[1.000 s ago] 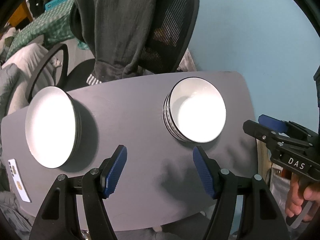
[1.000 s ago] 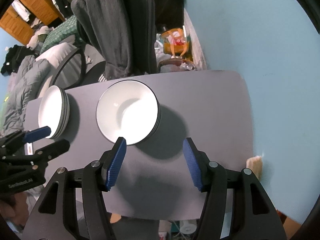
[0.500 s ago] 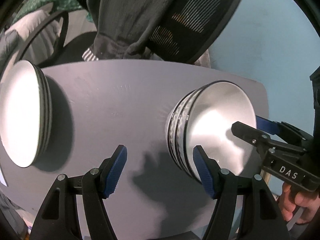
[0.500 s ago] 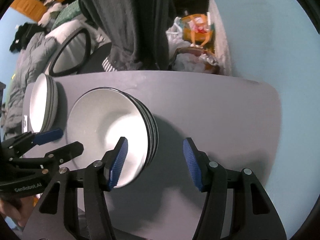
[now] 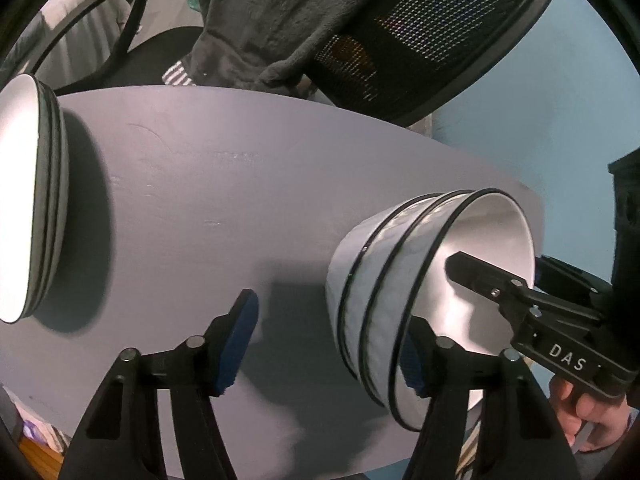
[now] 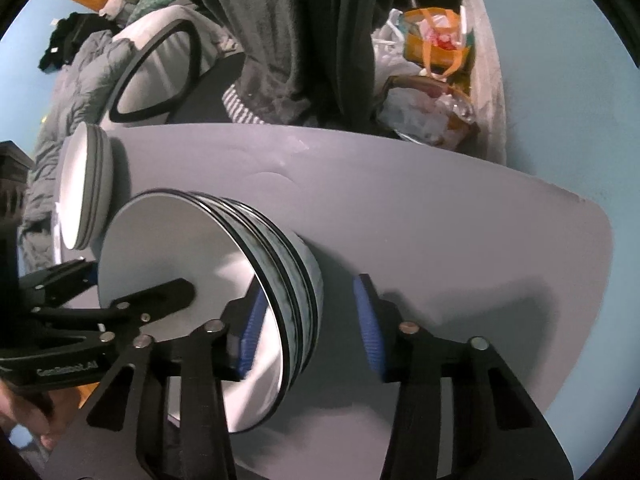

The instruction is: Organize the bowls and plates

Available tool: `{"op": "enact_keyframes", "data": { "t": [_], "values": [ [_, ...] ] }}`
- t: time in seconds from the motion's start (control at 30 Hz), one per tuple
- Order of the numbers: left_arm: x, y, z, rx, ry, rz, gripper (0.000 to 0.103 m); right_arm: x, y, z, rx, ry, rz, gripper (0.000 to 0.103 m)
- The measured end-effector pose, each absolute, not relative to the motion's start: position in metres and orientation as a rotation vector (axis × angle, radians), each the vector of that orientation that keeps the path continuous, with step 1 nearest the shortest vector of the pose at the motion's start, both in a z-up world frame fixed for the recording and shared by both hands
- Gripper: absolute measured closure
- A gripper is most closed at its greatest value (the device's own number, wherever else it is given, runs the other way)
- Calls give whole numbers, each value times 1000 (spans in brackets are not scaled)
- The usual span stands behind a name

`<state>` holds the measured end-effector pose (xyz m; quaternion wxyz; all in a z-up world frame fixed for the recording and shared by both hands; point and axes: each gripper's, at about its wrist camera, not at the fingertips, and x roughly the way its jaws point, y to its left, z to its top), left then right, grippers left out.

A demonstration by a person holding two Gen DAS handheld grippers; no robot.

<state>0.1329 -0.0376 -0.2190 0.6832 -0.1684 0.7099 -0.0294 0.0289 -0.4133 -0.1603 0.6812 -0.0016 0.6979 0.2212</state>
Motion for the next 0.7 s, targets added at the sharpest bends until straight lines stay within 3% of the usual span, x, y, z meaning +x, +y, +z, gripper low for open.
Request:
{"op": "enact_keyframes", "data": {
  "t": [0.17,0.33,0.7],
  "values": [
    [133,-37,-222,-426,1607,-85,44,33,-410,-160,14,1585,537,77],
    [134,-41,-218,-442,1606,-146,72,36,-408,-161,17,1590,537,77],
    [124,-38,-208,-361,1601,-117,78,25,-399,-162,11,1606,494,80]
  ]
}}
